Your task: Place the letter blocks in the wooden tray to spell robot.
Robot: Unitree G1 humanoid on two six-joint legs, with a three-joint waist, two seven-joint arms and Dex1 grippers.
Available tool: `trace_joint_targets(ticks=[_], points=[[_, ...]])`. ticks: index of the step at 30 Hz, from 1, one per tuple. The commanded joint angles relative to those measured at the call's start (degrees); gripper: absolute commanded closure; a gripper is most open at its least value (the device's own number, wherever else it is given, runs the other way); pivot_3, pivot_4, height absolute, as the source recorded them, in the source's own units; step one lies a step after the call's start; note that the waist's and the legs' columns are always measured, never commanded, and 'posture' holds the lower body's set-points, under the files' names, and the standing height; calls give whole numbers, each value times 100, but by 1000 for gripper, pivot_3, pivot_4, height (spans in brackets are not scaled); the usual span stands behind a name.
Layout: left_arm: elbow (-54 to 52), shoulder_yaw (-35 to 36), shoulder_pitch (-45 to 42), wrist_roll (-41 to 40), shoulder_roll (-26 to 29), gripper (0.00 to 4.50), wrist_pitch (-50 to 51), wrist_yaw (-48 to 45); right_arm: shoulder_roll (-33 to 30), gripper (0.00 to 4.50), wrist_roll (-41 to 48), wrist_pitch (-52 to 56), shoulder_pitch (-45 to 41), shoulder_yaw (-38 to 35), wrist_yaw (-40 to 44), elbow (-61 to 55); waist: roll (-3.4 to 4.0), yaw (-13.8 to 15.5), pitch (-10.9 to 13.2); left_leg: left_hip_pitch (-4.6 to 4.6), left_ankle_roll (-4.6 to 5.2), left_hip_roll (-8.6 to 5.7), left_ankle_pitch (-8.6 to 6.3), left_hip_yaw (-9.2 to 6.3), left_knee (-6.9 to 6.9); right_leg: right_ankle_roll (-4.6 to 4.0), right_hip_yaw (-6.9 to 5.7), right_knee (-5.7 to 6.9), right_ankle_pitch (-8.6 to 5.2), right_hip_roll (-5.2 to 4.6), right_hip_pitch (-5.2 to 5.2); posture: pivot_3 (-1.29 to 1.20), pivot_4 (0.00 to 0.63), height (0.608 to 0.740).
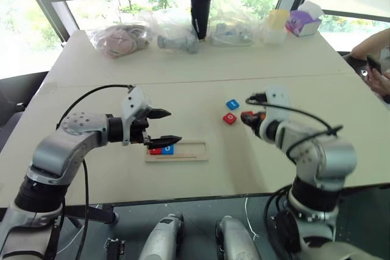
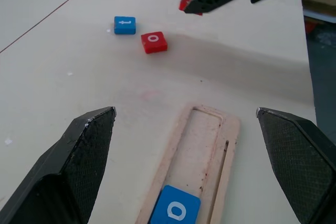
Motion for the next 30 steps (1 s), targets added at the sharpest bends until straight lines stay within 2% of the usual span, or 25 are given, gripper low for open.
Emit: trace_joint_targets(ticks=[1,12,15,18,19,20,24,26,28,30], points=[[11,-32,-48,93,188,0,-190,-321,292,3332,64,40,369,82,-338,-726,2,-9,1,0,-5,-1,-3,0,1,0,0,-3,0,-1,-3,0,150,740],[-56,-179,-14,214,258,0,-219,-652,879,3332,77,40,636,71,-993,-760,1,-2,1,2,-8,0,-5,3,0,-9,2,-21,-3,-3,-15,0,150,740],[-8,-168,9,291,248,0,-266,-607,1081,1863,118,40,687,-88,-1060,-697,1,-5,1,3,-7,0,-5,3,-2,-9,2,-22,-2,-2,-15,0,150,740],[1,-152,11,310,230,0,-262,-576,985,266,265,40,695,-98,-1015,-646,2,-5,1,4,-7,0,-5,2,-2,-9,1,-20,-2,-1,-15,0,150,740],[-8,-148,17,311,226,0,-255,-569,905,118,342,40,688,-94,-973,-635,1,-8,1,3,-7,0,-5,2,-2,-9,1,-20,-3,-1,-16,0,150,740],[-8,-145,17,314,224,0,-249,-565,793,118,437,40,663,-102,-911,-616,1,-8,1,4,-7,0,-5,2,-2,-9,1,-21,-3,-1,-15,0,150,740],[-28,-106,46,300,263,0,-227,-573,-756,118,1065,40,-5,-200,80,-445,6,-3,5,0,-6,-3,-4,5,4,-9,-1,-26,-3,-5,-12,0,150,740],[-37,-81,55,280,322,0,-214,-620,-1126,118,1664,10,-616,-837,953,-223,4,-13,7,1,-6,-3,-4,6,9,-9,-2,-29,-3,-7,-5,0,150,740],[-46,-80,47,270,374,0,-229,-679,-1842,118,2034,-628,-675,-904,1772,49,0,-7,4,0,2,3,0,4,5,-9,-5,-26,-3,-5,15,0,150,740],[-94,-110,31,285,431,0,-290,-771,-2798,118,2076,-1693,-348,-596,2757,432,-1,30,6,3,4,5,0,-5,0,-5,-16,-32,-4,-3,23,0,150,740]])
